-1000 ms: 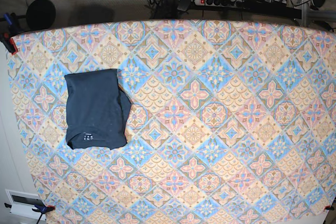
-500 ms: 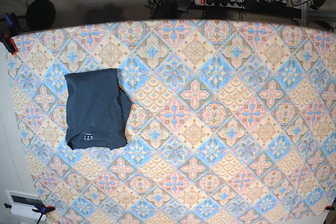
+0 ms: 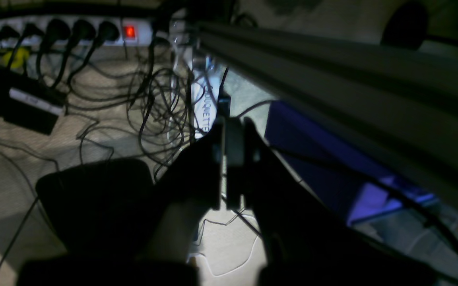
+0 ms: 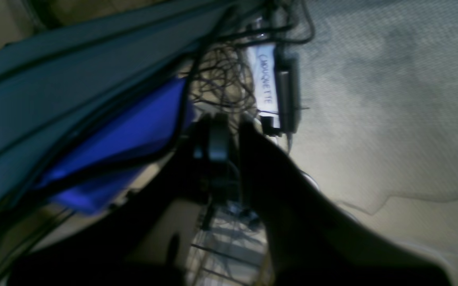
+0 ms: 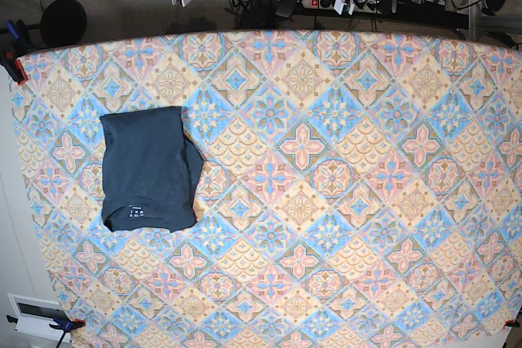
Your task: Layout the t-shirt on the table in an organized manner, then fold the t-shirt properly
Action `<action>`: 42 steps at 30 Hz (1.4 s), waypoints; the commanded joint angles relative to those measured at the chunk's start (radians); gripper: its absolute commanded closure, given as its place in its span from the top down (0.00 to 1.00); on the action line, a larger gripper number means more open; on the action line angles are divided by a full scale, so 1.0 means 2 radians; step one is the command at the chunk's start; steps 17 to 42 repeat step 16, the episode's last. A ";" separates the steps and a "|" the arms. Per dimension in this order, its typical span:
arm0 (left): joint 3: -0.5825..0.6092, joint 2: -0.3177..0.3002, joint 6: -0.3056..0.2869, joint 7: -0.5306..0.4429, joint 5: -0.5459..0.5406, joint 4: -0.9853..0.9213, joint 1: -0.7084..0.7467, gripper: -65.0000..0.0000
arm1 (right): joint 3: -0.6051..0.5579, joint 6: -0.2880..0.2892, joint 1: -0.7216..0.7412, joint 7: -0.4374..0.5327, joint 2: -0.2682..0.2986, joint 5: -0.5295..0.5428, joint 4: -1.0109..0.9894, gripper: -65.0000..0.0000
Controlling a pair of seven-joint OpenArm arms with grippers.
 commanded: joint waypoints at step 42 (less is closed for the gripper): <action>-0.002 0.001 -0.004 0.000 0.017 0.001 -0.008 0.00 | -0.001 -0.078 0.022 -0.003 0.017 -0.001 -0.014 0.08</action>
